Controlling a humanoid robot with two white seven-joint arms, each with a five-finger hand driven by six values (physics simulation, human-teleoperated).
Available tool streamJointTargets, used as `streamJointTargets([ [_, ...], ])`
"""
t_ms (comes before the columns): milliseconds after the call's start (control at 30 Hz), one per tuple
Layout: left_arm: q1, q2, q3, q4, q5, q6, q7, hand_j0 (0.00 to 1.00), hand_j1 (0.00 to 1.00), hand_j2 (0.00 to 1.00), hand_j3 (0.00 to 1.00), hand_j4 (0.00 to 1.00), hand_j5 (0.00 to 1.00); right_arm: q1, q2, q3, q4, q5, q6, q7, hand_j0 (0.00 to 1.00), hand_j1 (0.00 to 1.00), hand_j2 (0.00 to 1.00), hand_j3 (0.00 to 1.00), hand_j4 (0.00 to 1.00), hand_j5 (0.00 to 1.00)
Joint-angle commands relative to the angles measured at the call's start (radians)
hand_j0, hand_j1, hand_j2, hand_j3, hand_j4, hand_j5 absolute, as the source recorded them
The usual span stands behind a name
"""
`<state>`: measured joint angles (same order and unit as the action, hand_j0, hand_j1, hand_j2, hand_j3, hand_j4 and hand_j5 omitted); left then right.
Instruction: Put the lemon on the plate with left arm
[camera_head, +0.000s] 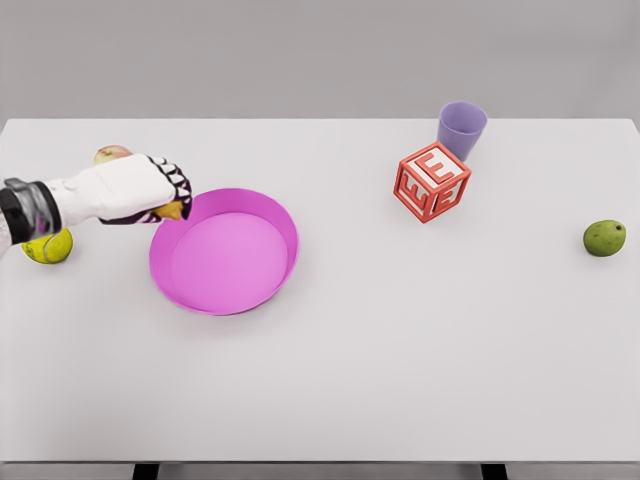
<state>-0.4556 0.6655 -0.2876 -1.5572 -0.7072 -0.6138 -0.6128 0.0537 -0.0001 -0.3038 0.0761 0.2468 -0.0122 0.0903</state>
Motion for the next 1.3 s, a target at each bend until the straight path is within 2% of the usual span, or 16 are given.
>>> streamJointTargets([
  [0,0.002,-0.003,0.001,-0.029,0.003,0.003,0.002,0.46,0.46,0.46,0.46,0.46,0.46,0.0,0.0,0.0,0.001,0.0,0.0,0.0,1.0,1.0,1.0,1.0,1.0,1.0],
  [733,0.031,-0.06,0.001,-0.115,0.003,0.003,0.002,0.48,0.48,0.48,0.48,0.48,0.48,0.0,0.0,0.0,0.001,0.0,0.0,0.0,1.0,1.0,1.0,1.0,1.0,1.0],
  [900,0.043,-0.06,0.001,-0.135,0.005,0.003,0.002,0.53,0.53,0.53,0.53,0.53,0.53,0.002,0.0,0.0,0.001,0.0,0.0,0.0,1.0,1.0,1.0,1.0,1.0,1.0],
  [1033,0.045,-0.06,0.002,-0.138,0.005,0.003,0.002,0.67,0.67,0.67,0.67,0.67,0.67,0.0,0.0,0.0,0.001,0.0,0.0,0.0,1.0,1.0,1.0,1.0,1.0,1.0],
  [1267,0.055,-0.058,0.004,-0.158,0.006,0.003,0.002,0.69,0.69,0.69,0.69,0.69,0.69,0.0,0.0,0.0,0.001,0.0,0.0,0.0,1.0,1.0,1.0,1.0,1.0,1.0],
])
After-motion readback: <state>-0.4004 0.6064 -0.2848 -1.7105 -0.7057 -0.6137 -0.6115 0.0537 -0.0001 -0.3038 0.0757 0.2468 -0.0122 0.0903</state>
